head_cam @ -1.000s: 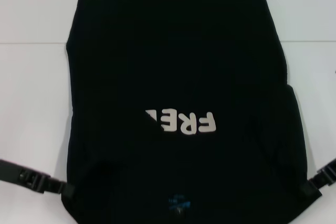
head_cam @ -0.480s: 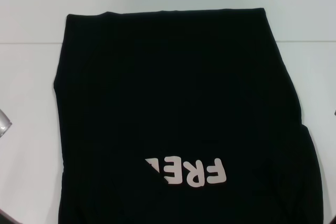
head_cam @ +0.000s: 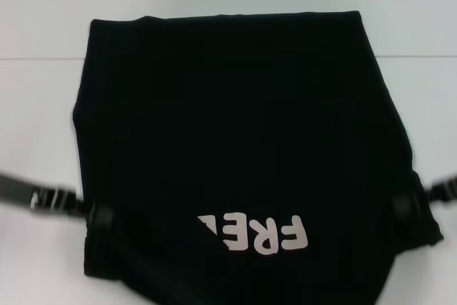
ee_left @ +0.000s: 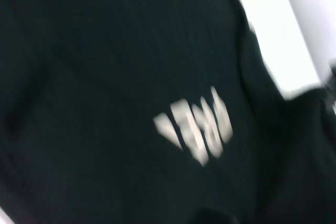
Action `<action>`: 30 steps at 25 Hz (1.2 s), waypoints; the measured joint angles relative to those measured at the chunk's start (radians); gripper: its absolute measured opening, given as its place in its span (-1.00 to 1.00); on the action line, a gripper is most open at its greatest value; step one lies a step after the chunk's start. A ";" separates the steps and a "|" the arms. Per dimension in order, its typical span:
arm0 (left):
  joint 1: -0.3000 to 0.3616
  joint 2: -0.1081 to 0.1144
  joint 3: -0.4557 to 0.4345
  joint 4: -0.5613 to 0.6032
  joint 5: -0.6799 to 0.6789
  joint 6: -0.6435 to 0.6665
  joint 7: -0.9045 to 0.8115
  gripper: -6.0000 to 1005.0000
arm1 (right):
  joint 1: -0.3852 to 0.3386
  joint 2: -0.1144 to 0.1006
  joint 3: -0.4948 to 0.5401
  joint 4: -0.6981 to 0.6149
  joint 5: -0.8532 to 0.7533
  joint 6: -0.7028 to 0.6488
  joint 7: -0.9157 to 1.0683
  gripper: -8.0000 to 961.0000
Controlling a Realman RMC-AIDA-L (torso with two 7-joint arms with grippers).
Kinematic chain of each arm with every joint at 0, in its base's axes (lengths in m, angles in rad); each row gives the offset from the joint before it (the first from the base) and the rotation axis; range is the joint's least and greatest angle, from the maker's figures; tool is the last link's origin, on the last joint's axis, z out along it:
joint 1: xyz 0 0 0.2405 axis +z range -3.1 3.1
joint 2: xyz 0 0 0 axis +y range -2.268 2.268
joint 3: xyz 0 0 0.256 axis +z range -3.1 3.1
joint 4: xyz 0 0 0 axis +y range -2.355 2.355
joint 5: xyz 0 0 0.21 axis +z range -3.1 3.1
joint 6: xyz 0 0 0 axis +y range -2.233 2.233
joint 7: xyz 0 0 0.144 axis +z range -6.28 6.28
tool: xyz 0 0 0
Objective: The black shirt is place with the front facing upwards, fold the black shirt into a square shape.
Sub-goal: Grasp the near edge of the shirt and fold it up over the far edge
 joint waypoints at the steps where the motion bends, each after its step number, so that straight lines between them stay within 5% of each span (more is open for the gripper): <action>1: -0.008 0.004 -0.027 0.000 -0.013 -0.037 -0.033 -0.93 | -0.006 -0.008 0.039 0.000 0.034 0.025 0.007 -0.91; 5: -0.030 0.012 -0.098 -0.001 -0.085 -0.201 -0.112 -0.93 | -0.033 -0.023 0.107 0.004 0.191 0.165 0.031 -0.91; 10: -0.027 -0.019 -0.110 -0.005 -0.194 -0.427 -0.138 -0.93 | -0.064 -0.016 0.116 0.091 0.376 0.418 0.021 -0.91; 13: -0.026 -0.050 -0.109 -0.011 -0.231 -0.556 -0.130 -0.93 | -0.071 0.004 0.116 0.166 0.487 0.600 -0.056 -0.91; 20: -0.031 -0.103 -0.100 -0.026 -0.281 -0.752 -0.079 -0.93 | -0.063 0.052 0.108 0.191 0.562 0.782 -0.163 -0.91; 30: -0.060 -0.124 -0.098 -0.024 -0.337 -0.838 -0.027 -0.93 | -0.016 0.084 0.072 0.227 0.564 0.872 -0.229 -0.91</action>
